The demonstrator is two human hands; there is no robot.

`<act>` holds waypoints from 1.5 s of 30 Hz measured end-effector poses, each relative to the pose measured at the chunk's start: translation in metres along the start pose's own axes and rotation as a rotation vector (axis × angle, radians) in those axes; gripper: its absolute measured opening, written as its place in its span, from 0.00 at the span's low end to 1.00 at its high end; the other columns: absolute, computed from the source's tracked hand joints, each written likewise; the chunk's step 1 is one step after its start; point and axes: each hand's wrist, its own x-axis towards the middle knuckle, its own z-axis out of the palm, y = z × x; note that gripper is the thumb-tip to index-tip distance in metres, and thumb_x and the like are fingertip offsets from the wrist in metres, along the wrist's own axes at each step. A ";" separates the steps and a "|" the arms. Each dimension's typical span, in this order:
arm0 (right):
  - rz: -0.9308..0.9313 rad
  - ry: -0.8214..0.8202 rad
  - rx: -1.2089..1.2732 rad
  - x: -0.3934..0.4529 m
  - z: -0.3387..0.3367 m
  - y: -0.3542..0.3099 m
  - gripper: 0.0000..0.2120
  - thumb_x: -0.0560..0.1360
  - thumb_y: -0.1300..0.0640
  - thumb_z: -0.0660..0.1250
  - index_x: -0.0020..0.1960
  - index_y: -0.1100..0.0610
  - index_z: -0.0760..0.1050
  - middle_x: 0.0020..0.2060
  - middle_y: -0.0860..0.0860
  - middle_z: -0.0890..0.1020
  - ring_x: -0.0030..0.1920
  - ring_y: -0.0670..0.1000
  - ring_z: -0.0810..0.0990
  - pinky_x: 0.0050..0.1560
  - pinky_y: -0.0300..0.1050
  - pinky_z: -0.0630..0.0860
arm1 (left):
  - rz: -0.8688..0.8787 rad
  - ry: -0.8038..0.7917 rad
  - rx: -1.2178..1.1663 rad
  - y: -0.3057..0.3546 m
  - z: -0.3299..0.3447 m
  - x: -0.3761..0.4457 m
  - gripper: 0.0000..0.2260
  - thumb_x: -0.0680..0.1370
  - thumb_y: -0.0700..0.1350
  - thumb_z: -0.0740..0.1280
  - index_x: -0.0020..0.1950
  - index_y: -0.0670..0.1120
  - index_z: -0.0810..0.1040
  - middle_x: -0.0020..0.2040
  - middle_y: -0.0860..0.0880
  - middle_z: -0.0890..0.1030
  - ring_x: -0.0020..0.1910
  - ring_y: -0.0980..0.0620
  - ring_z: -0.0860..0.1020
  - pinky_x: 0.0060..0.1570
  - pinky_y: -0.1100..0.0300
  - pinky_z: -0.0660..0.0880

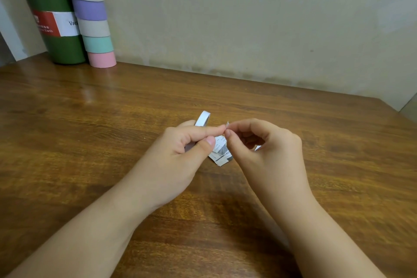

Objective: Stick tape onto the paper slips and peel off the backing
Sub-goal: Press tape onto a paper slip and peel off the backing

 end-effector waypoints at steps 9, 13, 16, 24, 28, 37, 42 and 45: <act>0.031 -0.046 0.060 0.002 -0.004 -0.005 0.04 0.71 0.61 0.72 0.40 0.53 0.83 0.30 0.42 0.81 0.33 0.40 0.77 0.37 0.27 0.71 | -0.055 0.018 -0.121 0.002 -0.002 0.002 0.14 0.80 0.42 0.61 0.49 0.58 0.83 0.26 0.63 0.72 0.36 0.69 0.59 0.45 0.61 0.65; 0.028 -0.062 0.064 0.003 -0.005 -0.005 0.04 0.71 0.61 0.72 0.40 0.53 0.83 0.30 0.41 0.81 0.33 0.39 0.77 0.36 0.26 0.70 | -0.051 0.021 -0.112 -0.001 -0.003 0.002 0.13 0.73 0.51 0.61 0.51 0.63 0.82 0.27 0.60 0.69 0.33 0.57 0.68 0.44 0.59 0.67; 0.019 -0.066 0.061 0.003 -0.006 -0.005 0.04 0.71 0.62 0.72 0.40 0.54 0.83 0.30 0.41 0.81 0.32 0.39 0.77 0.36 0.26 0.69 | -0.049 0.016 -0.110 -0.002 -0.004 0.003 0.13 0.73 0.51 0.60 0.51 0.63 0.82 0.27 0.59 0.68 0.33 0.56 0.68 0.46 0.57 0.67; 0.030 -0.084 0.070 0.004 -0.007 -0.006 0.05 0.71 0.62 0.72 0.39 0.53 0.82 0.31 0.41 0.81 0.33 0.39 0.77 0.36 0.26 0.69 | -0.065 0.009 -0.143 0.000 -0.005 0.003 0.13 0.73 0.51 0.60 0.49 0.62 0.83 0.25 0.58 0.67 0.32 0.56 0.67 0.43 0.57 0.66; 0.028 -0.084 0.079 0.004 -0.008 -0.006 0.06 0.71 0.61 0.72 0.39 0.52 0.82 0.30 0.41 0.81 0.32 0.39 0.76 0.36 0.27 0.69 | -0.075 0.014 -0.155 -0.001 -0.005 0.004 0.13 0.73 0.50 0.61 0.49 0.61 0.83 0.26 0.57 0.67 0.32 0.56 0.66 0.42 0.57 0.66; 0.005 -0.082 0.091 0.004 -0.007 -0.006 0.05 0.70 0.61 0.73 0.40 0.52 0.82 0.30 0.42 0.81 0.33 0.41 0.77 0.36 0.28 0.70 | -0.074 0.015 -0.162 -0.001 -0.004 0.003 0.13 0.72 0.50 0.61 0.51 0.60 0.83 0.25 0.58 0.68 0.32 0.57 0.67 0.42 0.58 0.66; -0.014 -0.077 0.075 0.004 -0.007 -0.006 0.05 0.71 0.61 0.73 0.39 0.52 0.82 0.30 0.41 0.80 0.33 0.41 0.77 0.36 0.28 0.71 | -0.077 0.021 -0.157 -0.001 -0.005 0.003 0.13 0.72 0.50 0.61 0.50 0.59 0.83 0.25 0.58 0.68 0.32 0.56 0.67 0.43 0.58 0.66; -0.027 -0.060 0.060 0.003 -0.006 -0.005 0.05 0.71 0.60 0.72 0.39 0.51 0.81 0.30 0.42 0.80 0.33 0.42 0.77 0.35 0.31 0.72 | -0.077 0.018 -0.144 -0.002 -0.005 0.003 0.13 0.73 0.51 0.61 0.50 0.60 0.83 0.26 0.58 0.67 0.32 0.57 0.67 0.44 0.58 0.66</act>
